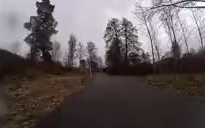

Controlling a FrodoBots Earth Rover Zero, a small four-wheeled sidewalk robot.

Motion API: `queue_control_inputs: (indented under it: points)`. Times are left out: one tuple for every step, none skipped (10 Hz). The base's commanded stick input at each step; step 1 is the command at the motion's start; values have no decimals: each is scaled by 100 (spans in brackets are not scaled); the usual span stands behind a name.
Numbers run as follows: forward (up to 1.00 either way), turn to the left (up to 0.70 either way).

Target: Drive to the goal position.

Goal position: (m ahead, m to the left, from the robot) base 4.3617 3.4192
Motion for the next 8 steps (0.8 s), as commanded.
queue_control_inputs:
  points:
    - [70, 0]
    - [70, 0]
    - [70, 0]
    - [70, 0]
    - [70, 0]
    - [70, 0]
    - [70, 0]
    - [70, 0]
